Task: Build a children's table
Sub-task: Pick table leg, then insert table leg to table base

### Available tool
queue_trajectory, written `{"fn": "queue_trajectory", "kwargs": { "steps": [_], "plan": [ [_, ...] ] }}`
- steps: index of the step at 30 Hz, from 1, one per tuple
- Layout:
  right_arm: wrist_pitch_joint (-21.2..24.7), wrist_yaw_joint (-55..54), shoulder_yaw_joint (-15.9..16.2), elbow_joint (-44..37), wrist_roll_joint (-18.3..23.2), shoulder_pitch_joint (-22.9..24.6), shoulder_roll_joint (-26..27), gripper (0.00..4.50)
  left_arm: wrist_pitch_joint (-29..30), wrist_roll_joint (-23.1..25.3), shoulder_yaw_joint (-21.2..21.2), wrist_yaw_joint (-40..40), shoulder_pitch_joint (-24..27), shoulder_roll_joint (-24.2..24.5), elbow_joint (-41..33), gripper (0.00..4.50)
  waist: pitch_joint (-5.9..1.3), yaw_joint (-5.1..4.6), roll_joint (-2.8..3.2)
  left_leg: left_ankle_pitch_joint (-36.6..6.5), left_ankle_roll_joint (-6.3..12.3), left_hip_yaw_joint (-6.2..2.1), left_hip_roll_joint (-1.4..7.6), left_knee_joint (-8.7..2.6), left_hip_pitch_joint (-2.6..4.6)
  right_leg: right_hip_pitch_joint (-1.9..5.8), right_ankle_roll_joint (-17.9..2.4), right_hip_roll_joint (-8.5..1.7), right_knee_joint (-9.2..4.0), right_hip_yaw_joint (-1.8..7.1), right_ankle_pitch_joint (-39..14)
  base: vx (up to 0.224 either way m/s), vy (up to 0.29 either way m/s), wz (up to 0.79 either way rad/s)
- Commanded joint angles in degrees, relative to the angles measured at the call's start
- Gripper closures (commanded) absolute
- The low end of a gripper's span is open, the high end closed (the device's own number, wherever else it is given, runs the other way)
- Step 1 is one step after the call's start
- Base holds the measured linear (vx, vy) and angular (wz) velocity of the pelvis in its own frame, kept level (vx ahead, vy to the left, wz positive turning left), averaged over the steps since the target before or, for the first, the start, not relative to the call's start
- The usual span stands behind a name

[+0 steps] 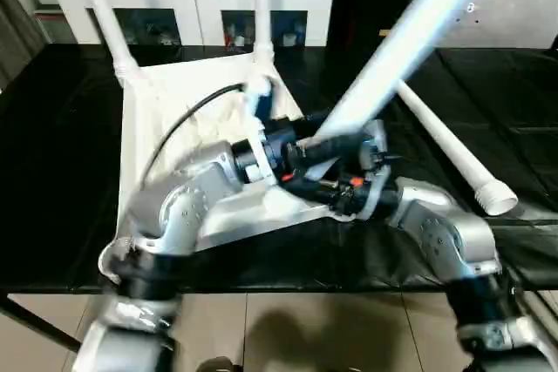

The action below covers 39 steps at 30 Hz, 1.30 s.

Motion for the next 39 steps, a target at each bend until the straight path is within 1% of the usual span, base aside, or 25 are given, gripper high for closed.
{"fn": "queue_trajectory", "kwargs": {
  "steps": [1,2,3,4,5,8,9,10,11,13,15,17,19,20,21,23,24,25,26,29,31,32,36,37,39],
  "plan": [
    [1.8,-7.1,-4.2,2.7,-0.5,0.6,-0.6,2.53,3.4,-6.0,-3.3,-1.9,-0.1,-2.3,-5.2,1.46,-4.14,-0.07,-0.51,-9.5,3.27,-0.78,2.84,-3.85,0.31,3.6,-10.9,-3.43,-4.0,2.85,-15.3,0.0,0.0,0.0],
    [1.8,-7.1,-4.2,2.7,-0.5,0.6,-0.6,2.53,3.4,-6.0,-3.3,-1.9,-0.1,-2.3,-5.2,1.46,-4.09,-0.08,-0.49,-9.8,2.88,-0.83,2.96,-3.99,0.38,3.57,-10.7,-3.49,-4.04,2.88,-16.1,0.0,0.0,0.0],
    [1.5,-8.4,-4.9,2.6,-1.1,1.0,-0.4,2.54,3.9,-6.0,-2.0,-0.6,-0.5,-2.9,-4.3,1.46,-4.03,0.05,0.08,-10.6,2.0,-0.75,2.87,-3.96,0.77,3.22,-10.6,-3.41,-4.25,2.87,-18.1,0.0,0.0,0.0],
    [1.5,-8.4,-4.9,2.6,-1.1,1.0,-0.4,2.55,3.9,-6.0,-2.0,-0.6,-0.5,-2.9,-4.3,1.46,-3.88,-0.09,-0.14,-11.2,1.89,-0.63,2.84,-4.01,0.73,3.11,-10.3,-3.2,-4.6,2.89,-18.7,0.0,0.0,0.0],
    [1.4,-9.9,-5.8,2.9,-1.6,1.2,-0.2,2.58,3.5,-4.7,-1.5,0.1,-0.7,-2.8,-3.7,1.46,-3.93,-0.09,-0.2,-11.6,1.77,-0.7,2.63,-4.01,0.48,3.48,-9.7,-3.21,-4.54,2.81,-19.0,0.0,0.0,0.0],
    [0.2,-15.3,-8.1,4.4,-3.3,0.9,-0.1,2.6,2.4,-1.1,-0.9,2.1,-1.1,-1.5,-2.0,1.46,-3.9,-0.8,-0.34,-11.5,1.53,-0.94,2.46,-4.21,0.28,3.68,-7.4,-3.13,-4.82,2.71,-20.2,0.0,0.0,0.0],
    [-0.9,-20.2,-9.1,6.0,-6.0,0.4,-1.0,2.6,0.2,3.6,-2.3,3.4,-1.3,0.9,-0.3,1.46,-3.9,-1.09,-0.29,-11.5,1.39,-0.89,2.31,-4.14,0.31,3.67,-6.7,-3.1,-4.98,2.66,-21.1,0.0,0.0,0.0],
    [-0.9,-20.2,-9.1,6.0,-6.0,0.4,-1.0,2.6,0.2,3.6,-2.3,3.4,-1.3,0.9,-0.3,1.46,-3.82,-1.23,-0.24,-11.4,1.2,-1.04,2.32,-4.25,0.34,3.53,-6.0,-3.03,-5.13,2.63,-21.8,0.0,0.0,0.0],
    [-1.3,-23.5,-10.5,6.4,-7.0,0.3,-1.5,2.6,-2.1,9.0,-4.8,5.0,-1.5,3.8,1.2,1.46,-3.9,-1.54,-0.34,-11.3,1.12,-0.86,2.07,-4.11,0.29,3.68,-5.3,-2.94,-5.15,2.58,-22.5,0.0,0.0,0.0],
    [-1.6,-25.6,-11.8,5.3,-7.6,0.7,-2.1,2.6,-5.8,16.8,-9.4,5.8,-1.5,8.0,3.7,1.46,-4.11,-1.74,-0.02,-11.1,1.22,-1.11,2.17,-4.21,0.56,3.39,-3.5,-2.72,-5.16,2.61,-22.2,0.0,0.0,0.0],
    [-1.1,-26.7,-12.1,4.1,-8.2,1.0,-2.7,2.6,-8.6,22.1,-13.0,5.8,-1.8,11.2,6.5,1.46,-4.24,-1.89,0.13,-10.1,1.39,-1.16,2.25,-4.23,0.55,3.39,-3.7,-2.67,-4.83,2.65,-19.6,0.0,0.0,0.0],
    [-0.7,-27.3,-11.8,3.6,-9.0,1.0,-3.2,2.6,-9.6,24.1,-14.6,5.5,-2.0,12.4,8.2,1.46,-4.44,-1.94,0.23,-8.9,1.5,-1.04,2.31,-4.05,0.52,3.46,-5.7,-2.83,-4.3,2.73,-16.0,0.0,0.0,0.0],
    [0.5,-28.4,-9.6,3.2,-12.1,1.4,-4.9,2.6,-10.6,27.3,-18.1,3.7,-2.3,14.6,10.9,1.46,-4.46,-2.05,0.29,-7.9,2.01,-0.91,2.39,-3.95,0.46,3.5,-8.7,-2.83,-3.83,2.79,-12.0,0.0,0.0,0.0],
    [0.5,-28.4,-9.6,3.2,-12.1,1.4,-4.9,2.6,-10.6,27.3,-18.1,3.7,-2.3,14.6,10.9,1.64,-4.42,-2.02,0.23,-8.0,2.0,-0.91,2.35,-3.94,0.47,3.52,-8.9,-2.87,-3.85,2.76,-12.2,0.0,0.0,0.0],
    [0.9,-31.6,-7.7,3.1,-16.0,1.8,-5.8,2.6,-11.2,29.6,-21.2,1.1,-2.1,16.4,13.2,1.74,-4.33,-1.99,0.3,-8.3,1.95,-0.9,2.34,-3.97,0.46,3.54,-9.1,-3.0,-3.95,2.8,-12.8,0.0,0.0,0.0],
    [0.7,-32.8,-7.4,3.0,-16.8,1.9,-5.7,2.6,-11.7,30.2,-21.9,0.3,-2.1,16.7,13.9,1.85,-4.24,-2.06,0.33,-9.2,1.37,-0.79,2.17,-4.01,0.47,3.51,-8.8,-3.14,-4.17,2.85,-15.0,0.0,0.0,0.0],
    [-1.0,-32.3,-7.2,2.9,-17.0,2.1,-5.5,2.6,-12.0,30.7,-22.4,-0.3,-1.9,17.1,14.6,1.85,-4.23,-2.09,0.29,-10.3,1.16,-0.77,2.2,-4.04,0.52,3.52,-8.6,-3.23,-4.34,2.85,-16.2,0.0,0.0,0.0],
    [-1.5,-30.2,-6.5,2.2,-16.4,2.8,-5.8,2.6,-12.0,31.7,-23.3,-1.2,-1.7,17.8,15.8,1.94,-4.17,-2.09,0.28,-11.5,1.1,-0.81,2.26,-4.09,0.5,3.53,-8.5,-3.3,-4.51,2.82,-17.4,0.0,0.0,0.0],
    [-1.6,-29.5,-7.1,2.0,-15.1,3.1,-5.2,2.6,-12.1,32.1,-23.5,-1.5,-1.5,18.1,16.3,2.2,-4.11,-2.07,0.3,-12.0,1.06,-0.87,2.33,-4.14,0.54,3.51,-8.3,-3.3,-4.48,2.84,-17.8,0.0,0.0,0.0],
    [-3.2,-29.2,-8.1,1.8,-14.2,3.3,-4.1,2.6,-13.2,33.8,-24.3,-2.3,-1.3,19.1,17.6,2.29,-4.1,-2.25,0.37,-12.8,1.2,-0.98,2.48,-4.28,0.53,3.46,-8.9,-3.32,-4.41,2.87,-17.1,0.0,0.0,0.0],
    [-3.9,-28.8,-8.3,1.5,-13.5,3.3,-3.7,2.6,-13.7,34.6,-24.7,-2.2,-1.2,19.7,18.2,2.53,-4.16,-2.44,0.15,-12.4,1.28,-1.01,2.56,-4.3,0.45,3.54,-9.4,-3.42,-4.2,2.89,-16.1,0.0,0.0,0.0],
    [-2.0,-28.4,-7.9,0.9,-13.1,3.3,-3.9,2.6,-14.2,35.2,-24.9,-2.3,-1.3,20.0,18.7,2.62,-4.12,-2.58,0.19,-12.3,1.38,-1.03,2.55,-4.31,0.43,3.57,-9.5,-3.35,-4.16,2.88,-16.0,0.0,0.0,0.0],
    [-5.0,-24.5,-6.1,-0.3,-13.2,4.0,-4.1,2.6,-16.8,37.7,-25.3,-1.3,-1.5,20.3,21.1,2.85,-4.09,-2.58,0.27,-12.4,2.01,-0.96,2.53,-4.23,0.48,3.46,-9.3,-3.39,-4.31,2.91,-16.6,0.0,0.0,0.0],
    [-5.4,-23.9,-5.9,-0.3,-13.3,4.1,-4.2,2.6,-17.3,38.0,-25.3,-1.0,-1.6,20.3,21.4,2.98,-4.07,-2.63,-0.06,-12.3,2.03,-0.92,2.52,-4.23,0.44,3.47,-9.2,-3.38,-4.36,2.89,-16.9,0.0,0.0,0.0],
    [-5.1,-22.9,-5.8,-0.5,-12.8,4.2,-4.3,2.6,-17.7,38.4,-25.1,-0.8,-1.6,20.2,21.8,3.07,-4.04,-2.51,0.16,-12.1,2.04,-0.98,2.62,-4.27,0.48,3.4,-9.3,-3.43,-4.31,2.92,-17.1,0.0,0.0,0.0]
  ]
}}
